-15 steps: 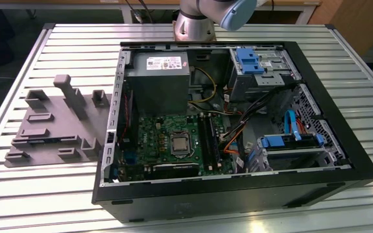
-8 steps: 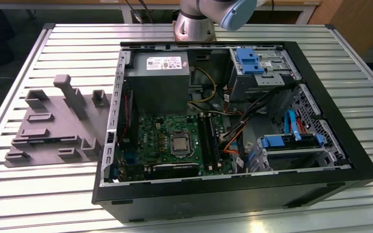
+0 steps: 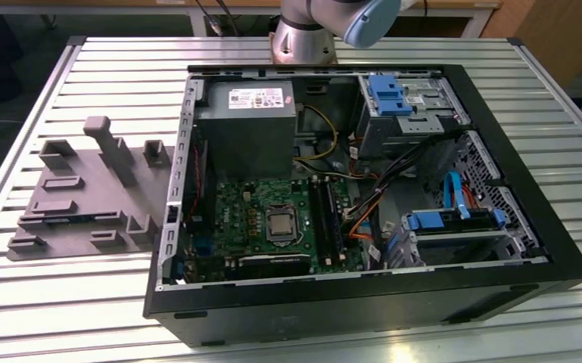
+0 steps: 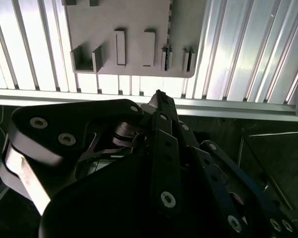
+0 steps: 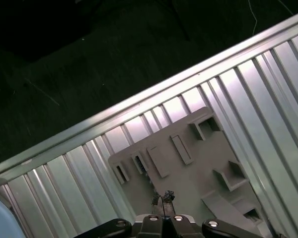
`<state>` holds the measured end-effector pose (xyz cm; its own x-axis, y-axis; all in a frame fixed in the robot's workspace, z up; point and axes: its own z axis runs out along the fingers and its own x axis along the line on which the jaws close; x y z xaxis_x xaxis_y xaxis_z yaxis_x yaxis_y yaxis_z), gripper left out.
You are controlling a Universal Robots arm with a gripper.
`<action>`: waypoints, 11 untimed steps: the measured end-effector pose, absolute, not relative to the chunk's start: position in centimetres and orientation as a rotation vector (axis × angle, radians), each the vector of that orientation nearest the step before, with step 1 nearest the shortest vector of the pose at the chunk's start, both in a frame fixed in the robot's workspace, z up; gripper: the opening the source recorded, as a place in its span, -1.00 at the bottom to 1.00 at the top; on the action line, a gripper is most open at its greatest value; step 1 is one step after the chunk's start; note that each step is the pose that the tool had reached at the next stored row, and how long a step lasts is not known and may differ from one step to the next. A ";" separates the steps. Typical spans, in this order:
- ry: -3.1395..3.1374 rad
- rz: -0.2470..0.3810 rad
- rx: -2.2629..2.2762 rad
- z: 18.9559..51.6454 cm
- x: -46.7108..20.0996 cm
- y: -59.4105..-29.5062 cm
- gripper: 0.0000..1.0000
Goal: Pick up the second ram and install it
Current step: 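Pick up the second ram and move it above second insertion slot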
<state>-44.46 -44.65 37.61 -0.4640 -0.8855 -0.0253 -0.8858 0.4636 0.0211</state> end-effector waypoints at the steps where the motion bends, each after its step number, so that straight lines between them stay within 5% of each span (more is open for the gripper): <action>1: 2.675 0.049 -1.627 37.6 -44.5 -44.6 -0.79; 11: 2.638 0.049 -1.687 37.6 -44.5 -44.6 -0.79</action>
